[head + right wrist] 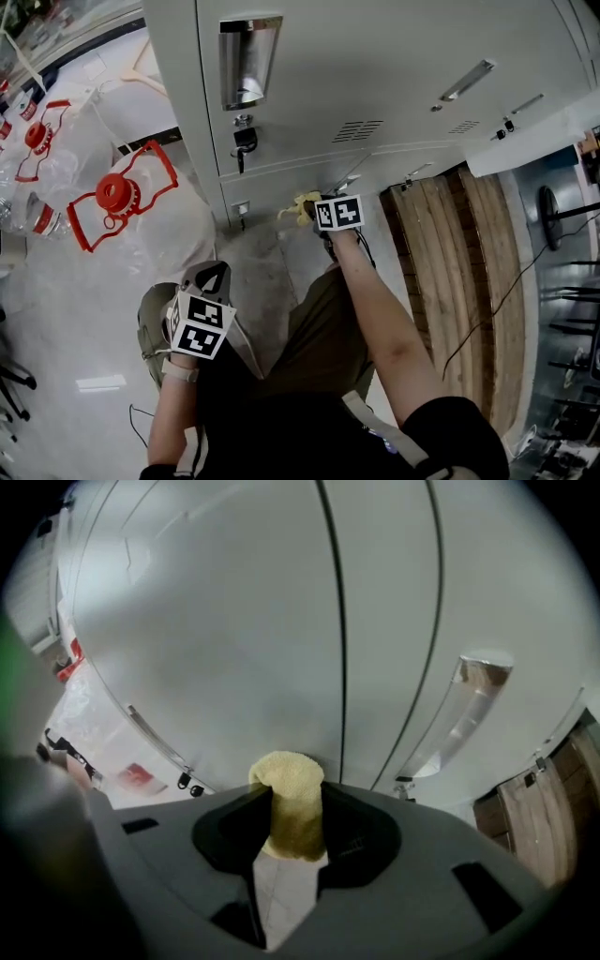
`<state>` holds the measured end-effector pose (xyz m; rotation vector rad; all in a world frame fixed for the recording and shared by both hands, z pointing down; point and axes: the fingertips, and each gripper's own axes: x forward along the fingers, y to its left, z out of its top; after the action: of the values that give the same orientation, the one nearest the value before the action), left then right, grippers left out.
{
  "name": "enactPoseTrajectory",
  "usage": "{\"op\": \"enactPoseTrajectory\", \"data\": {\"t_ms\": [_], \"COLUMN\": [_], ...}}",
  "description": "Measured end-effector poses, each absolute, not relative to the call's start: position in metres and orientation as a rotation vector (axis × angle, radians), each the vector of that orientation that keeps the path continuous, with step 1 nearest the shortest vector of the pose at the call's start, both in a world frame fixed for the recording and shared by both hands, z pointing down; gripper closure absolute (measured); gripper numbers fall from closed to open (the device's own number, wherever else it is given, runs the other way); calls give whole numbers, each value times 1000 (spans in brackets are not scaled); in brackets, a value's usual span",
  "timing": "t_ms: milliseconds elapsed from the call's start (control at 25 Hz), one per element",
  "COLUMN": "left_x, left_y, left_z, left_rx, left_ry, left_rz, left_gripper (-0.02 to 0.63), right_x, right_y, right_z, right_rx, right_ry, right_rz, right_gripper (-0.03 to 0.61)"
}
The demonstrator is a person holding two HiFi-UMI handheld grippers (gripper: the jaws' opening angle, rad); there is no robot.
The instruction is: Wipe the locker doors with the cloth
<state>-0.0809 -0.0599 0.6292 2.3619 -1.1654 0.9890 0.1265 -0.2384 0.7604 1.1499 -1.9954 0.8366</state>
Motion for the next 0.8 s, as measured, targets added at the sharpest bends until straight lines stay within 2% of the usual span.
{"op": "enactPoseTrajectory", "data": {"t_ms": [400,800], "left_x": [-83,-91], "left_y": [-56,-56], "left_z": [625,627], "left_rx": [2367,2349], "left_ry": [-1189,-1198], "left_rz": [990,991], "left_gripper": [606,606], "right_x": [144,88], "right_y": [-243,-229], "right_z": [793,817], "right_rx": [1260,1115], "right_ry": [-1869,-1942], "right_rz": [853,889], "right_gripper": [433,433]}}
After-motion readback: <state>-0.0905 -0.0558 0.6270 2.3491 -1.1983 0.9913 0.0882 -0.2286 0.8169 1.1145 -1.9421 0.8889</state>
